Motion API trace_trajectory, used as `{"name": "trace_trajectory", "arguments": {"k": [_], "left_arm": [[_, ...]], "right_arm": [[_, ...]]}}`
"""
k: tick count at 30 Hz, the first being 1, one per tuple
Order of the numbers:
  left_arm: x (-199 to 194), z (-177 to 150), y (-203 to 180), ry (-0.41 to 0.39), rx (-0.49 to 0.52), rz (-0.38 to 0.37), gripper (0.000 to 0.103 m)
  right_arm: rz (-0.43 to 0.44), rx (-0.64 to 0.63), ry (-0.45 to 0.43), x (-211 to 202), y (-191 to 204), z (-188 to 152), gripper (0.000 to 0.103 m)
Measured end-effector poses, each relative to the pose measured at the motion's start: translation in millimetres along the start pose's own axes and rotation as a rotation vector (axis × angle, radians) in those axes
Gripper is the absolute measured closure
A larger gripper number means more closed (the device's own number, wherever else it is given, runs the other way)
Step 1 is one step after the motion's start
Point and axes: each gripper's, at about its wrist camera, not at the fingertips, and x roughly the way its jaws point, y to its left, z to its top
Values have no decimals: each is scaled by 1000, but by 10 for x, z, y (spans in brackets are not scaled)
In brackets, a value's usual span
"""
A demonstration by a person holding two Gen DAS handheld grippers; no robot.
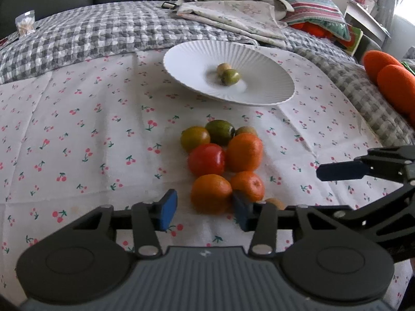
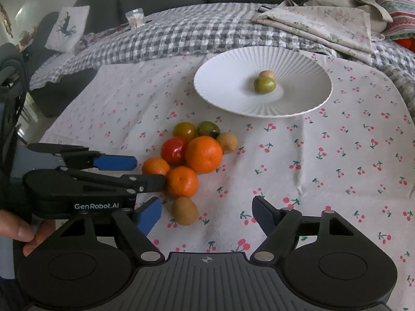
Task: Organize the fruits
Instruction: 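Return both tools to the fruit cluster and grasp another brown kiwi with the right tool, then grasp a tangerine with the left tool while the right tool holds the kiwi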
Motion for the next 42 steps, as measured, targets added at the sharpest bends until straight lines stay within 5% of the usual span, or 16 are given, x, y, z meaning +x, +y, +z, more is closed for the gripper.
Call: {"name": "trace_trajectory", "arguments": {"k": [11,17,21,42], "left_arm": [[11,-2,44,4,-15,-29,59],[2,-7,34,2,-9,-42,66],[-1,-9,29,0,-3,-53,70],[-129,69,100,-43,-33,-36,73]], "right_arm": [[7,-49,32,140,88,-64,34],[-6,-83,36,246,144,-95,55],[6,-88,33,220,160,-77,81],[-19,-129,13,155,161,-48,80]]}}
